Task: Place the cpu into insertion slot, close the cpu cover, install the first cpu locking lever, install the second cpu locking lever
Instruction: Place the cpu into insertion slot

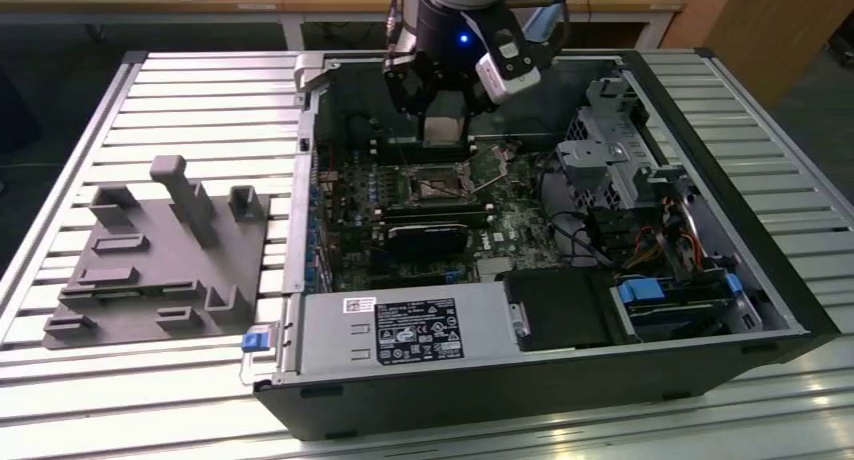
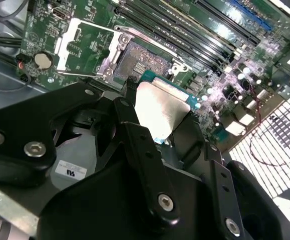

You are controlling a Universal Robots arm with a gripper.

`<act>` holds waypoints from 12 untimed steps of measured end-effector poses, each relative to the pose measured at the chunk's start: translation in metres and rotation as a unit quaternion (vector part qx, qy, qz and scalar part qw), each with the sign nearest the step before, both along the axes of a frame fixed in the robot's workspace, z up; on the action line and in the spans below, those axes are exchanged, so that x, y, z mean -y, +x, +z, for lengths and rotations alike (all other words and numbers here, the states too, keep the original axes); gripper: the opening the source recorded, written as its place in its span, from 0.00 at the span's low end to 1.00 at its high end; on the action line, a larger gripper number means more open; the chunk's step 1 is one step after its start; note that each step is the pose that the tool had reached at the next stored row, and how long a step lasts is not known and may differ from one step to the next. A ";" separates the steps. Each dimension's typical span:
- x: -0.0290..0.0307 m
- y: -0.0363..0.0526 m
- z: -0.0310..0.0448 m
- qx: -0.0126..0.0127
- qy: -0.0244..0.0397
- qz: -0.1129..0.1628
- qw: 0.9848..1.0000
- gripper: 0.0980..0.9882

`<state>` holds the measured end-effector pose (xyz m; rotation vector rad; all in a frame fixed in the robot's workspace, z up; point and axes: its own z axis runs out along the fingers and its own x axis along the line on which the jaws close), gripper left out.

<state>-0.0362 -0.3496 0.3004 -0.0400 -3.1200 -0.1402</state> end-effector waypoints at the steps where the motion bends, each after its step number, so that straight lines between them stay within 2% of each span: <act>1: 0.0000 0.0000 -0.0019 0.000 0.000 0.000 1.000 0.50; 12: -0.0008 0.0002 -0.0218 0.000 0.000 0.000 1.000 0.50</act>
